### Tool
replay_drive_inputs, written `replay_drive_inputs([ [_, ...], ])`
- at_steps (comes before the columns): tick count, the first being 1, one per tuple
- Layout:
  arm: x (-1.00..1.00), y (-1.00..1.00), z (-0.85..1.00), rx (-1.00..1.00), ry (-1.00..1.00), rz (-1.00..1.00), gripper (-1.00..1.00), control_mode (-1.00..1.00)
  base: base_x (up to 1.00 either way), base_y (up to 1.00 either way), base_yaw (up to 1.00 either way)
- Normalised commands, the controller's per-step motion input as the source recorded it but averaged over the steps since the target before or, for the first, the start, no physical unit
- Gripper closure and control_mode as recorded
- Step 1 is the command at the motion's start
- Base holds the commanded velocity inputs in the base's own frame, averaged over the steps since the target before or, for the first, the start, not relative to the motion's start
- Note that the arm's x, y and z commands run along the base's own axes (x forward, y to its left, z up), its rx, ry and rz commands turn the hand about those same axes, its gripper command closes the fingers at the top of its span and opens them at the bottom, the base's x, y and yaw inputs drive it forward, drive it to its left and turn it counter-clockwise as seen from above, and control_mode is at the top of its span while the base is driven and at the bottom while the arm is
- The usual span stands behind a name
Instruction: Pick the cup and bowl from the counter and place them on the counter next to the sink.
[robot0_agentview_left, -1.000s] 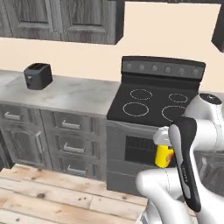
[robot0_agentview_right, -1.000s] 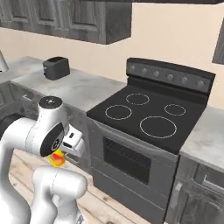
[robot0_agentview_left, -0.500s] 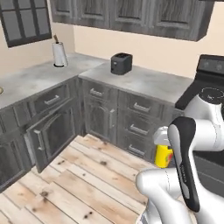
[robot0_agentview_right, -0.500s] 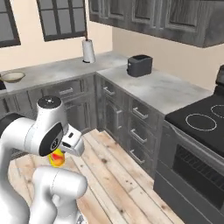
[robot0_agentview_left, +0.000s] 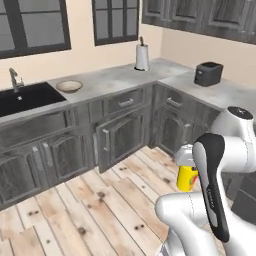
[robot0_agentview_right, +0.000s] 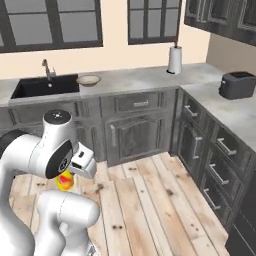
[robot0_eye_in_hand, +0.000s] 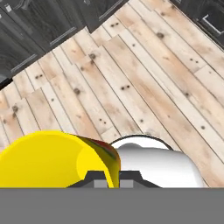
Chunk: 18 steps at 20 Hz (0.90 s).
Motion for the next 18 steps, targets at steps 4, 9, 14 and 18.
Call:
replay_drive_inputs([
  [4,0.0,0.0,0.0,0.0,0.0,0.0,1.0,1.0,0.62,0.35,0.24],
  [9,0.0,0.0,0.0,0.0,0.0,0.0,1.0,1.0,0.98,0.4,0.0],
  [14,0.0,0.0,0.0,0.0,0.0,0.0,1.0,1.0,0.77,0.59,0.01],
  [18,0.0,0.0,0.0,0.0,0.0,0.0,1.0,1.0,0.64,0.89,0.18],
])
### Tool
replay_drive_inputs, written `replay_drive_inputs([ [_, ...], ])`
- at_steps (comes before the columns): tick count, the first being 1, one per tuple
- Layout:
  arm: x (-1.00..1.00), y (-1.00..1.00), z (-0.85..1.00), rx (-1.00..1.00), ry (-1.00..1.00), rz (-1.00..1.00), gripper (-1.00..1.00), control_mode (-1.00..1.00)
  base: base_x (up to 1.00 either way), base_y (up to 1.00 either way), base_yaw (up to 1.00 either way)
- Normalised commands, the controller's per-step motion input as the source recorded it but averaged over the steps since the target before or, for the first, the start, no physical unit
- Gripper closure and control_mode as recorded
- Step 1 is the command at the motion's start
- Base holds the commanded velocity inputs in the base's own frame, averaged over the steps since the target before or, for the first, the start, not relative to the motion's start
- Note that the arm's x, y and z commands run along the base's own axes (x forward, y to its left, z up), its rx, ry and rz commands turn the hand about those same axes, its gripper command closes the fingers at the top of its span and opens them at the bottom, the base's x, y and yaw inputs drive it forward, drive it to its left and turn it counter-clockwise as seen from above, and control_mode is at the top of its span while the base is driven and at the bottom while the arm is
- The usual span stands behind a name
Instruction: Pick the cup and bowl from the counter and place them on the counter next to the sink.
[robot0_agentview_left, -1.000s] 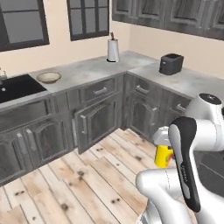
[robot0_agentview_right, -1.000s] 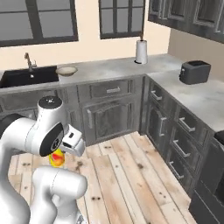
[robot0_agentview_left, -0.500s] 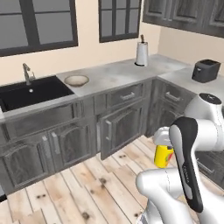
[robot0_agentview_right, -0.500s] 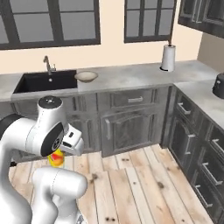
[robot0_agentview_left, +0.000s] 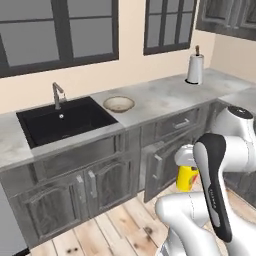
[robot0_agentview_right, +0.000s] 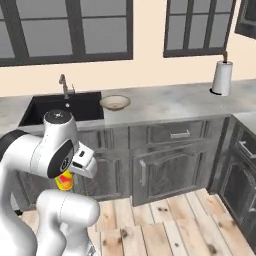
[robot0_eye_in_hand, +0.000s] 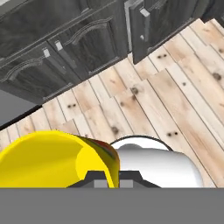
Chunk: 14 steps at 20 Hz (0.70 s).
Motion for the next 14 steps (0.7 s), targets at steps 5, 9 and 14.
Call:
replay_drive_inputs([
  [5,0.0,0.0,0.0,0.0,0.0,0.0,1.0,1.0,0.57,0.78,0.3],
  [9,0.0,0.0,0.0,0.0,0.0,0.0,1.0,1.0,0.46,0.79,0.3],
  [14,0.0,0.0,0.0,0.0,0.0,0.0,1.0,1.0,0.43,0.58,0.3],
])
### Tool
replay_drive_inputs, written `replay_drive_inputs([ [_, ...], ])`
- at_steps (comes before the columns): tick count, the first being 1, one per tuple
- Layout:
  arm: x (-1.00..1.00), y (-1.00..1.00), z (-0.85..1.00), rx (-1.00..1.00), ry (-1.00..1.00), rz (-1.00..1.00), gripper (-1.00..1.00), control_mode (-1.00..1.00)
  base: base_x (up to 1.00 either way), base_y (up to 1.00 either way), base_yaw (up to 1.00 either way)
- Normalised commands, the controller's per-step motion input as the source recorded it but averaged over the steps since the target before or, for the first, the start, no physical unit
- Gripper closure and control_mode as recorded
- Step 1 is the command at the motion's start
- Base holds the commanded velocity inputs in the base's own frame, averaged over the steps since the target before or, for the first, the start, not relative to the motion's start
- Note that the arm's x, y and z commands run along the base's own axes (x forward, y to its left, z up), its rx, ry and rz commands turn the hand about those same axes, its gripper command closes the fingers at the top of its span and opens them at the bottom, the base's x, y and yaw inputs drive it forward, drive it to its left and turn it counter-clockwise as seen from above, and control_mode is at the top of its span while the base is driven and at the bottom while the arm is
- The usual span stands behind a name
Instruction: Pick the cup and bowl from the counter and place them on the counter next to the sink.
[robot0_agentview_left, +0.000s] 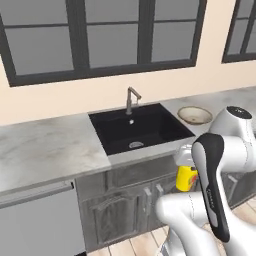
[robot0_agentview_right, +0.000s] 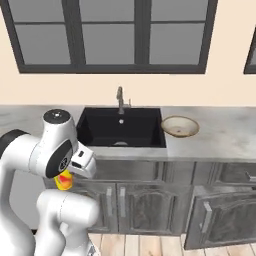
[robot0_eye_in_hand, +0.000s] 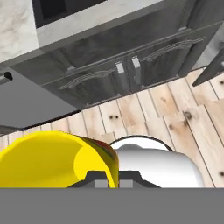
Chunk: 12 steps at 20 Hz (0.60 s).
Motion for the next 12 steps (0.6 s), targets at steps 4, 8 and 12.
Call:
replay_drive_inputs([
  [4,0.0,0.0,0.0,0.0,0.0,0.0,1.0,1.0,0.56,0.35,0.12],
  [8,0.0,0.0,0.0,0.0,0.0,0.0,1.0,1.0,0.49,0.19,0.0],
  [12,0.0,0.0,0.0,0.0,0.0,0.0,1.0,1.0,0.4,0.25,0.01],
])
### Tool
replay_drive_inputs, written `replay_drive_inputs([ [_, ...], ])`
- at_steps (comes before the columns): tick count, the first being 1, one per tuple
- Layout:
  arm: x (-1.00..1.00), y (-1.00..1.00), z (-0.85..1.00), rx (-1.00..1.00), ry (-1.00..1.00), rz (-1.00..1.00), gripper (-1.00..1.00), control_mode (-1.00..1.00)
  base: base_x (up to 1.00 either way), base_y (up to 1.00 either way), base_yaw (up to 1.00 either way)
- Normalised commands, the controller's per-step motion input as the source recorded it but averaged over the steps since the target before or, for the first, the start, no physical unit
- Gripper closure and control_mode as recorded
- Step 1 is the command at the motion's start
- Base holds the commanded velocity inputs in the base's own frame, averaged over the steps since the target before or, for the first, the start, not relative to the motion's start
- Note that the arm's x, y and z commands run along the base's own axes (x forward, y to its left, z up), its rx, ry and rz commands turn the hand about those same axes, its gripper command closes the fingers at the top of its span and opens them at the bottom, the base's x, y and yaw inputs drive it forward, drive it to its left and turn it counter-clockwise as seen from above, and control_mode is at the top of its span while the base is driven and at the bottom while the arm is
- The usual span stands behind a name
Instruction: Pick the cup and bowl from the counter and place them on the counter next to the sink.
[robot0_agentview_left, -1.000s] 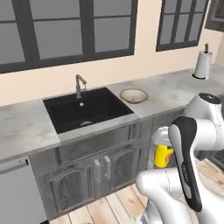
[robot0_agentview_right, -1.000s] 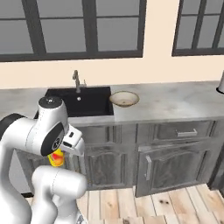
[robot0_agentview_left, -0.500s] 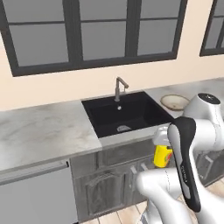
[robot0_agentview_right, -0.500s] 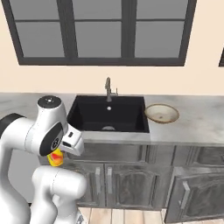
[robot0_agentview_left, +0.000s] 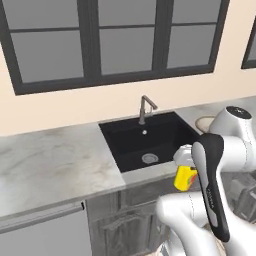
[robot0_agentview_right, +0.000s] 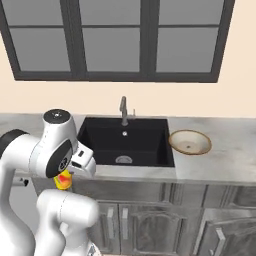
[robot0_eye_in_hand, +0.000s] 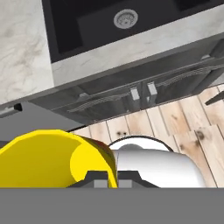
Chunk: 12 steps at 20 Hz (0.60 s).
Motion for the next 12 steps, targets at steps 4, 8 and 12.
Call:
replay_drive_inputs([
  [4,0.0,0.0,0.0,0.0,0.0,0.0,1.0,1.0,0.56,0.5,0.16],
  [8,0.0,0.0,0.0,0.0,0.0,0.0,1.0,1.0,0.85,0.31,0.37],
  [12,0.0,0.0,0.0,0.0,0.0,0.0,1.0,1.0,0.86,0.06,0.27],
])
